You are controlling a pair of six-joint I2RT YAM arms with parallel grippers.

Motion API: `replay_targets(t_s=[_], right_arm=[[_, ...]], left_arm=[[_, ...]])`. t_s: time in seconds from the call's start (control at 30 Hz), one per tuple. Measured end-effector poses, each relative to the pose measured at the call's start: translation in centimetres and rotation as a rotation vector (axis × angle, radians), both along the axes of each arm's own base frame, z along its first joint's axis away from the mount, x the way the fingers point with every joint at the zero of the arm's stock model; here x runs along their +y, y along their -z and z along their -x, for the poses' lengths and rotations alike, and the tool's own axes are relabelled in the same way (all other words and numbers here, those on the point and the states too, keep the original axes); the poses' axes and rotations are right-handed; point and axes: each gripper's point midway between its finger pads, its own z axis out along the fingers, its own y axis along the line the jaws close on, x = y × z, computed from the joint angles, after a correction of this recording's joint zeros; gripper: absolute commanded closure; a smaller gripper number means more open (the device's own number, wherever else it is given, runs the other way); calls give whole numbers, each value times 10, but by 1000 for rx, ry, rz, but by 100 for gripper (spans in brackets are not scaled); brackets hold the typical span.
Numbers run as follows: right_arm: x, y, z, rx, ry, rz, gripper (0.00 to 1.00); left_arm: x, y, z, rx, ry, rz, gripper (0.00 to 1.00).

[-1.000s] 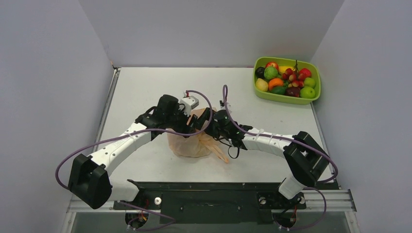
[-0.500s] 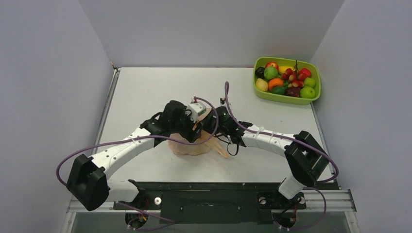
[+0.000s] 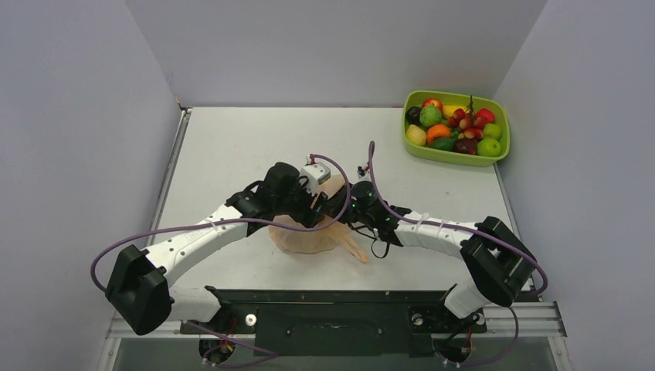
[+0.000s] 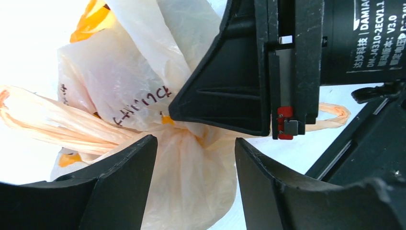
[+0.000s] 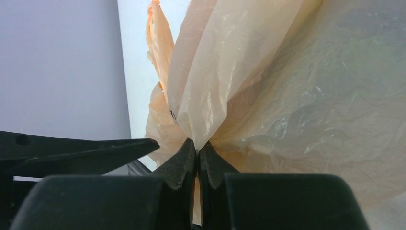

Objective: Take the fake fruits out of the plastic bag
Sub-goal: Untie the plastic bag at the center of the board.

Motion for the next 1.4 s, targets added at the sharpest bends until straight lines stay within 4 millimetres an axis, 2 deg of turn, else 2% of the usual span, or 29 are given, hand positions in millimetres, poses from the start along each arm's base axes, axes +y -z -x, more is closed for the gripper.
replay_targets(t_s=[0.1, 0.2, 0.4, 0.53, 0.7, 0.97, 1.03, 1.07, 1.2, 1.4], right_arm=[[4, -5, 1, -8, -16, -28, 100], [6, -5, 5, -8, -40, -46, 100], [7, -3, 12, 1, -77, -67, 100], [6, -5, 19, -2, -98, -95, 100], [1, -5, 27, 3, -105, -115, 100], [-1, -21, 29, -23, -109, -144, 100], [-1, -24, 29, -31, -110, -148, 100], [-2, -25, 29, -35, -111, -146, 100], [-4, -27, 29, -38, -108, -142, 100], [-15, -29, 24, -49, -91, -119, 100]], left_arm=[[-4, 1, 5, 39, -36, 24, 38], [-6, 0, 10, 91, -116, 73, 40], [-4, 4, 19, 166, -252, 118, 37], [-2, 2, 22, 161, -283, 116, 38], [7, 8, 27, 166, -303, 55, 39], [14, 14, 34, 174, -305, 34, 62], [13, 15, 35, 176, -304, 32, 72], [13, 16, 35, 179, -305, 32, 80], [14, 18, 35, 180, -321, 26, 98], [22, 18, 33, 162, -379, 31, 100]])
